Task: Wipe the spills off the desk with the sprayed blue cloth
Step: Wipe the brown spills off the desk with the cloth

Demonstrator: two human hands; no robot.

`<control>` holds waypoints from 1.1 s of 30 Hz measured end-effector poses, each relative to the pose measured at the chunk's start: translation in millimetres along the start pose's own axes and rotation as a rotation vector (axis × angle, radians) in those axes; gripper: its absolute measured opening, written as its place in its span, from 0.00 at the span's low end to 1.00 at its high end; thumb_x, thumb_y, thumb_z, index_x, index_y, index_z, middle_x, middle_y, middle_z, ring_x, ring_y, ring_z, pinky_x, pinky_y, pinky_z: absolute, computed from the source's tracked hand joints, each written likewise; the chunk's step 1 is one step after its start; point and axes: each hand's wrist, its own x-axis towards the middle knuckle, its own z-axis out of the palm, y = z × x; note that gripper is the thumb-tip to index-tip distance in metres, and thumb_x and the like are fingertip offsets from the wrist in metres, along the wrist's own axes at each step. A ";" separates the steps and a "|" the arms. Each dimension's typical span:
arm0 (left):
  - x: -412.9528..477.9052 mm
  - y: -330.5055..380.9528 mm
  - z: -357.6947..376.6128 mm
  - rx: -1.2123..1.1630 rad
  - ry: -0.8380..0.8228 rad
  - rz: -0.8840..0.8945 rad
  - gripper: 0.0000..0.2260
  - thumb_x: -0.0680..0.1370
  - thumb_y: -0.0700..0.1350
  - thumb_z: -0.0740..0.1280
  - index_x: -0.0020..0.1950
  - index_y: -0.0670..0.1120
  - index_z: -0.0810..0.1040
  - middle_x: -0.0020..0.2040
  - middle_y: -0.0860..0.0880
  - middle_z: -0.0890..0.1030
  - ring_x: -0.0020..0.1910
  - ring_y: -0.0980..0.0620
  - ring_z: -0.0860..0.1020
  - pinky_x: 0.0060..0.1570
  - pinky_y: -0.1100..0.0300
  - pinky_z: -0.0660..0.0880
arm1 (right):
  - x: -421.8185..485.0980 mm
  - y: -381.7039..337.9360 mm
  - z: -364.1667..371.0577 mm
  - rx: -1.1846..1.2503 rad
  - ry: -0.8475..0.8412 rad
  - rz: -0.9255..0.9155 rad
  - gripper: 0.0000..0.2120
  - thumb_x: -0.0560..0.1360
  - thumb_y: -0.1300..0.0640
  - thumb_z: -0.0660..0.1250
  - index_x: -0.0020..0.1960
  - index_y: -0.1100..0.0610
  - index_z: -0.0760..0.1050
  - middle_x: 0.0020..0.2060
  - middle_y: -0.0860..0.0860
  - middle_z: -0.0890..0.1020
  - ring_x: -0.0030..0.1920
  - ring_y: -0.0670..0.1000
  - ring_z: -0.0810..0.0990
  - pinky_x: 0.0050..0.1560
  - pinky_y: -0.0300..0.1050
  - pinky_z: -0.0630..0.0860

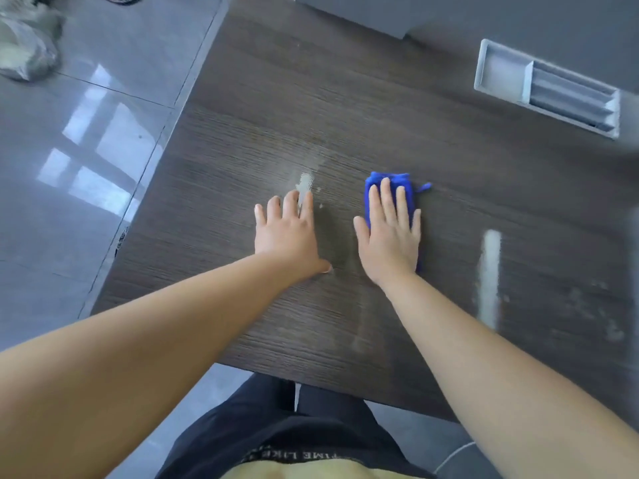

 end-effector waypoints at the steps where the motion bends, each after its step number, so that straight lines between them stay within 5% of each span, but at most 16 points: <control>1: 3.3 0.4 -1.8 -0.003 0.009 0.021 0.55 0.64 0.67 0.72 0.77 0.45 0.43 0.76 0.46 0.51 0.74 0.41 0.51 0.73 0.44 0.50 | -16.4 4.4 0.4 -0.022 -0.022 -0.166 0.28 0.80 0.44 0.47 0.77 0.54 0.54 0.77 0.49 0.55 0.76 0.54 0.52 0.72 0.60 0.52; 3: 11.8 2.9 -8.3 -0.035 0.017 0.057 0.54 0.64 0.65 0.73 0.77 0.45 0.45 0.76 0.46 0.51 0.74 0.42 0.51 0.73 0.47 0.51 | -34.3 33.6 -2.6 -0.100 -0.080 -0.492 0.27 0.78 0.44 0.50 0.74 0.54 0.60 0.75 0.51 0.61 0.75 0.55 0.58 0.71 0.62 0.57; 5: 22.7 7.1 -16.7 -0.065 0.009 0.087 0.53 0.64 0.64 0.74 0.77 0.46 0.47 0.77 0.46 0.51 0.74 0.43 0.51 0.73 0.49 0.53 | -25.2 77.3 -8.2 -0.155 -0.105 -0.612 0.26 0.78 0.45 0.52 0.74 0.52 0.60 0.74 0.50 0.62 0.74 0.54 0.59 0.70 0.63 0.58; 7: 30.5 11.7 -23.4 -0.081 -0.012 0.102 0.53 0.64 0.64 0.74 0.77 0.46 0.47 0.77 0.47 0.50 0.75 0.44 0.49 0.72 0.49 0.54 | -3.6 109.7 -15.4 -0.121 -0.079 -0.371 0.26 0.79 0.45 0.51 0.75 0.51 0.57 0.75 0.49 0.59 0.75 0.53 0.56 0.71 0.65 0.57; 10: 40.2 18.4 -28.7 -0.089 -0.020 0.093 0.53 0.63 0.64 0.74 0.77 0.46 0.49 0.76 0.48 0.51 0.75 0.44 0.49 0.72 0.50 0.55 | 38.2 103.9 -20.7 -0.027 -0.002 0.267 0.27 0.81 0.46 0.50 0.77 0.52 0.51 0.77 0.47 0.49 0.77 0.51 0.46 0.74 0.60 0.49; 12: 45.6 22.0 -26.7 -0.096 -0.012 0.088 0.52 0.62 0.64 0.75 0.77 0.46 0.51 0.76 0.48 0.52 0.74 0.45 0.50 0.71 0.50 0.57 | 54.7 68.6 -19.6 0.006 0.035 0.381 0.28 0.81 0.46 0.50 0.78 0.52 0.49 0.77 0.47 0.47 0.77 0.52 0.44 0.74 0.60 0.47; 15: 47.7 26.3 -22.6 -0.042 -0.034 0.083 0.53 0.62 0.65 0.74 0.77 0.46 0.51 0.76 0.47 0.51 0.75 0.43 0.48 0.71 0.50 0.57 | 50.2 22.5 -9.4 -0.010 -0.004 0.031 0.28 0.81 0.44 0.49 0.77 0.52 0.48 0.77 0.47 0.48 0.77 0.52 0.46 0.73 0.59 0.45; 20: 53.3 31.3 -25.8 0.094 -0.077 0.075 0.54 0.62 0.68 0.72 0.76 0.45 0.50 0.75 0.45 0.53 0.72 0.42 0.53 0.71 0.52 0.57 | 75.2 52.2 -15.0 -0.054 -0.046 -0.422 0.28 0.77 0.43 0.49 0.74 0.53 0.62 0.74 0.49 0.62 0.75 0.54 0.59 0.70 0.63 0.56; 24: 58.5 45.2 -36.8 0.157 -0.131 0.033 0.46 0.61 0.66 0.74 0.69 0.44 0.60 0.67 0.46 0.60 0.67 0.43 0.59 0.57 0.54 0.68 | 150.9 81.6 -31.9 -0.024 -0.032 -0.145 0.26 0.81 0.45 0.49 0.77 0.50 0.53 0.77 0.47 0.52 0.77 0.52 0.49 0.73 0.60 0.47; 28: 67.0 60.5 -45.3 0.189 -0.152 -0.029 0.43 0.63 0.63 0.75 0.68 0.44 0.61 0.65 0.45 0.61 0.65 0.42 0.63 0.42 0.56 0.66 | 153.5 72.7 -32.1 -0.024 -0.006 0.100 0.27 0.82 0.45 0.47 0.78 0.51 0.48 0.77 0.47 0.47 0.77 0.51 0.44 0.74 0.59 0.45; 33: 72.0 65.3 -43.7 0.172 -0.150 -0.063 0.45 0.62 0.64 0.75 0.69 0.43 0.60 0.66 0.45 0.60 0.67 0.39 0.61 0.41 0.54 0.73 | 80.0 31.0 -16.2 -0.051 -0.034 -0.079 0.29 0.81 0.44 0.49 0.78 0.52 0.47 0.77 0.47 0.47 0.77 0.52 0.44 0.73 0.59 0.42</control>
